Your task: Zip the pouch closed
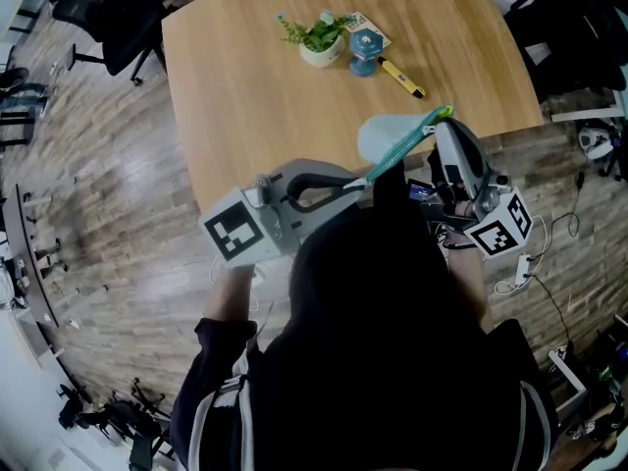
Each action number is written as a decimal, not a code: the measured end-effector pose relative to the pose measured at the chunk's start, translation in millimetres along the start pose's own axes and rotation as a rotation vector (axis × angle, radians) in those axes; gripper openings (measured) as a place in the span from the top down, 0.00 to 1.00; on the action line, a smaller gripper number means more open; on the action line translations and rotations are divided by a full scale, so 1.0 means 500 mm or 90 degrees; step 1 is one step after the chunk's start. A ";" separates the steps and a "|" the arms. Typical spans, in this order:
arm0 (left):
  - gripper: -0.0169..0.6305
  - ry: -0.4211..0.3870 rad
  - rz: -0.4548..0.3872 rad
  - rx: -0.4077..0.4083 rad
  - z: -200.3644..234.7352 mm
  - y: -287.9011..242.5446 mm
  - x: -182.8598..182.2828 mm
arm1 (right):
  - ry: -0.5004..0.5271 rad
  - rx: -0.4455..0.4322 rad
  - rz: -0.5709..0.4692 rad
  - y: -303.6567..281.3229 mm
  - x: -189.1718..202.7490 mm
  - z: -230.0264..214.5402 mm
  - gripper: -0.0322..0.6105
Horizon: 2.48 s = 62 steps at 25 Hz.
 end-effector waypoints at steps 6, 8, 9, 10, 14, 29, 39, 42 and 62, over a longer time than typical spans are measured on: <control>0.95 -0.008 0.004 -0.006 -0.006 0.022 -0.016 | 0.015 0.036 -0.018 0.017 -0.032 -0.027 0.93; 0.95 -0.014 0.014 -0.013 -0.008 0.034 -0.019 | 0.022 0.036 -0.015 0.026 -0.046 -0.035 0.93; 0.95 -0.018 0.020 -0.016 -0.007 0.040 -0.019 | 0.027 0.031 -0.012 0.029 -0.051 -0.035 0.93; 0.95 -0.021 0.025 -0.017 -0.007 0.044 -0.019 | 0.033 0.028 -0.006 0.030 -0.051 -0.033 0.93; 0.95 -0.027 0.020 -0.014 -0.005 0.049 -0.021 | 0.026 0.030 -0.002 0.025 -0.040 -0.035 0.93; 0.95 -0.026 0.018 -0.025 0.005 0.073 -0.023 | 0.033 0.032 0.024 0.005 -0.024 -0.031 0.93; 0.95 -0.039 0.027 -0.034 0.009 0.079 -0.024 | 0.005 0.030 0.023 -0.003 -0.017 -0.038 0.93; 0.95 -0.042 0.028 -0.033 0.007 0.081 -0.026 | 0.002 0.025 0.027 -0.003 -0.015 -0.035 0.93; 0.95 -0.135 -0.098 -0.317 0.089 0.185 -0.059 | 0.145 0.143 -0.002 0.038 -0.101 -0.094 0.93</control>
Point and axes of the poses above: the fingertips, and each gripper's own axes: y backward along the fingers, z to its left, x out of its underside, the point moved 8 cm from there along y, backward along the fingers, and after that the axes turned 12 degrees about -z, right-handed, at the moved point
